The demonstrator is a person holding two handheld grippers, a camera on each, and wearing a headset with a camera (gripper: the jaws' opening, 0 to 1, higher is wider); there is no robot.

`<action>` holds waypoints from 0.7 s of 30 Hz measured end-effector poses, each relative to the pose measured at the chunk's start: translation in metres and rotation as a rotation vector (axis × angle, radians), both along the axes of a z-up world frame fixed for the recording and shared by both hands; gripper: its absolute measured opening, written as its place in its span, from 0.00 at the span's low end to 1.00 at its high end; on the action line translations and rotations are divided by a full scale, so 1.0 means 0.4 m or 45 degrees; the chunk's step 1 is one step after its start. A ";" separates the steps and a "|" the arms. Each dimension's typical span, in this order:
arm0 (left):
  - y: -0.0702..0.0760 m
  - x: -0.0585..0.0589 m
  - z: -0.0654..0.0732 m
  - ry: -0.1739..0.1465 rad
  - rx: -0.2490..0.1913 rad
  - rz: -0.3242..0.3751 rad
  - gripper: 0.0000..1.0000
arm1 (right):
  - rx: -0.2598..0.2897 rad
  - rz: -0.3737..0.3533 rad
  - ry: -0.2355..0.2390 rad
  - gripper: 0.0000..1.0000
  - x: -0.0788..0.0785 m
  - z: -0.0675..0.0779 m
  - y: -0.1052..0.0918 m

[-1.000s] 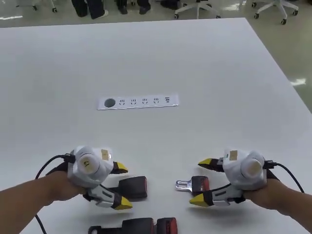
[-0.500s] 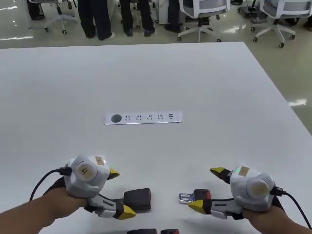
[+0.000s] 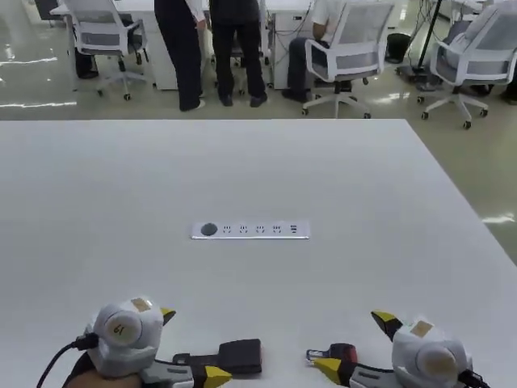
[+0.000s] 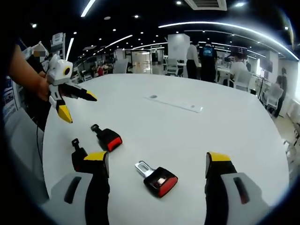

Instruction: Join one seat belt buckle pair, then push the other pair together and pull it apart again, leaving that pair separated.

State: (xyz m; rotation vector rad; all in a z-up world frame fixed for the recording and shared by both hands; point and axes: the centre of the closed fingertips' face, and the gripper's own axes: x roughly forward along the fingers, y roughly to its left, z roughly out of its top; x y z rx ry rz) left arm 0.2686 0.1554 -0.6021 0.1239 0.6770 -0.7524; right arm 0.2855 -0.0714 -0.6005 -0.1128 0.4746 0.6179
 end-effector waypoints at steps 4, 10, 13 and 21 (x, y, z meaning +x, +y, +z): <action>0.017 -0.029 0.019 -0.022 -0.042 0.070 0.98 | 0.007 -0.056 -0.016 0.87 -0.022 0.028 -0.009; 0.056 -0.067 0.037 -0.038 -0.076 0.143 1.00 | 0.007 -0.105 -0.041 0.89 -0.067 0.056 -0.018; 0.055 -0.102 0.055 -0.057 -0.097 0.156 1.00 | 0.008 -0.118 -0.049 0.89 -0.092 0.064 -0.019; 0.103 -0.164 0.060 -0.034 -0.110 0.223 1.00 | 0.007 -0.149 -0.055 0.90 -0.155 0.072 -0.034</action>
